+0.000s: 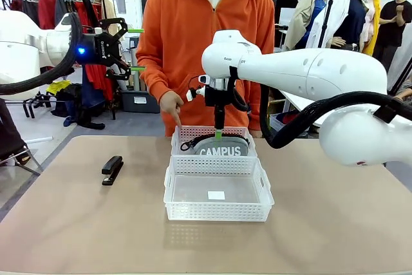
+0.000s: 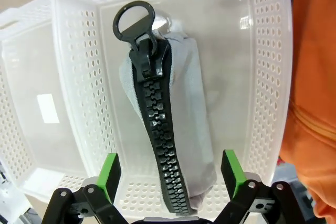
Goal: Distribute items into two baskets.
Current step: Place the picked Pencil pouch into the Organizing basket as instructed by the person, then pick up the Stapler that the person points to.
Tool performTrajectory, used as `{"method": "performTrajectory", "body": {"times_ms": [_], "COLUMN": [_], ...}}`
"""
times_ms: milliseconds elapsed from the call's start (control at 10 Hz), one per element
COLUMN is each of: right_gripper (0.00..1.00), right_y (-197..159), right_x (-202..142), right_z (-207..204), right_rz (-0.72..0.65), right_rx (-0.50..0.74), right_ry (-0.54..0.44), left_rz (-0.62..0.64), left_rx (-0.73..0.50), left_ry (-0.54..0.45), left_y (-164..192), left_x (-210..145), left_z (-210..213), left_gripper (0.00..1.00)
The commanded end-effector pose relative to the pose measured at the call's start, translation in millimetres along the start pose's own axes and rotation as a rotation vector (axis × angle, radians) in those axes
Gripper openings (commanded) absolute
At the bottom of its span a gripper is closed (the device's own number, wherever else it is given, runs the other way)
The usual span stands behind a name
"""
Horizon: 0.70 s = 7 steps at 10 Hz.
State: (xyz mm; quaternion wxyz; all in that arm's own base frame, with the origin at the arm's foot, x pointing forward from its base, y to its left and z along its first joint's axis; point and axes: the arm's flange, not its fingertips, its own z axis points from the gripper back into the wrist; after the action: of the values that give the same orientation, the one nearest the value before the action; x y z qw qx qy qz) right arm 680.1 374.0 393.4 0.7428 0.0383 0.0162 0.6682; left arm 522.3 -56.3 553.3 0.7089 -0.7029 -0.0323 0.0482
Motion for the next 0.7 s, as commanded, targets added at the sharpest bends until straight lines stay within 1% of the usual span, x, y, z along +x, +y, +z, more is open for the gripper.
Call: {"method": "performTrajectory", "body": {"times_ms": [0,600], "right_gripper": [1.00,1.00], "right_y": [1.4,1.4], "right_x": [2.4,2.4], "right_z": [-0.7,-0.7], "right_rz": [0.006,0.006], "right_rx": [-0.017,-0.017], "right_ry": [0.018,0.018], "left_rz": [-0.002,-0.002], "left_rx": [-0.004,-0.004], "left_ry": [-0.002,-0.002], "left_y": [-2.0,-2.0], "left_x": [-0.3,-0.3], "left_z": [1.2,1.2], "left_gripper": [1.00,1.00]}}
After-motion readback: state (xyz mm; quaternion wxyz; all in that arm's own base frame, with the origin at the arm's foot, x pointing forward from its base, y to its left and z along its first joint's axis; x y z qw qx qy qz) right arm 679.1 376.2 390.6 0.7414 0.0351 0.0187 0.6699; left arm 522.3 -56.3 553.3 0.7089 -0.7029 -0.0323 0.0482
